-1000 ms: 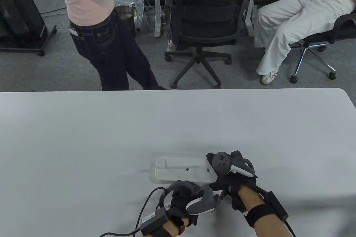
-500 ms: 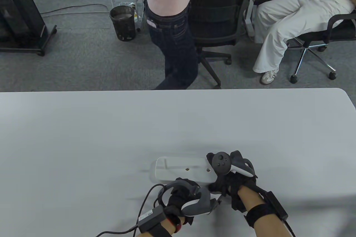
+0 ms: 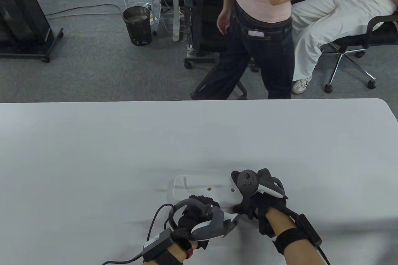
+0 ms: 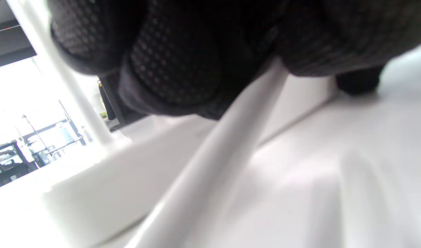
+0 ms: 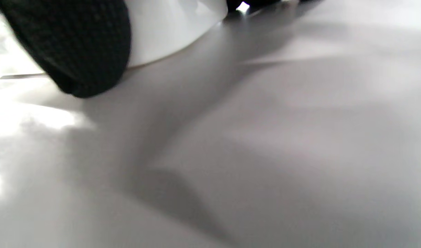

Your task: Fit Hanoi Tower parts together into a complete Hanoi Tower

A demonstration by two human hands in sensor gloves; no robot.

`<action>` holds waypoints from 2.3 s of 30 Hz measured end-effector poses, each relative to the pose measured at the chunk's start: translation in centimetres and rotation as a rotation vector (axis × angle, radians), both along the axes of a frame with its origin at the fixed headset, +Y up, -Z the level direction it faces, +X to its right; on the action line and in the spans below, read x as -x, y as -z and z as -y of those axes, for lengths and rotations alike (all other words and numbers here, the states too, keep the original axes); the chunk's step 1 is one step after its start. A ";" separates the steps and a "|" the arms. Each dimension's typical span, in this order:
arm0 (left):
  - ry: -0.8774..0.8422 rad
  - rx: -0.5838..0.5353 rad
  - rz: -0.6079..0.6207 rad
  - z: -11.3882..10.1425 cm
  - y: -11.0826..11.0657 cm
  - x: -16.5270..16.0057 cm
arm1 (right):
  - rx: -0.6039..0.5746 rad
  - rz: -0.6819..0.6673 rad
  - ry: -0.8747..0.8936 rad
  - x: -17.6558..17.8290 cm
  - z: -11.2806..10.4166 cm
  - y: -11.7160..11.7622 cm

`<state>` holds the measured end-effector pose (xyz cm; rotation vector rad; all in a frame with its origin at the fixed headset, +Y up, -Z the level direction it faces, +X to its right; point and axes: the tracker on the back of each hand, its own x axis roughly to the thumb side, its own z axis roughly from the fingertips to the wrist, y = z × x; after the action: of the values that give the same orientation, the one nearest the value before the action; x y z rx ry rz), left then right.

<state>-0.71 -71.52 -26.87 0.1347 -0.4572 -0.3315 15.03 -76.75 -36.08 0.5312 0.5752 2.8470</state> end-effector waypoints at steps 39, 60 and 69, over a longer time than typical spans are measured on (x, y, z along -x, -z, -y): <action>-0.944 -0.178 0.030 -7.5 4.5 8.1 | 0.000 0.005 -0.004 0.1 0.0 0.0; -0.795 -0.181 0.019 -4.4 5.4 6.4 | 0.001 0.009 0.001 0.0 0.1 0.0; -0.774 -0.180 0.025 -3.8 5.3 6.0 | 0.001 0.011 0.007 0.0 0.2 0.1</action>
<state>-6.76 -67.74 -32.20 0.4742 -0.3683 0.3911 15.07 -76.98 -36.14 0.5165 0.5718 2.8409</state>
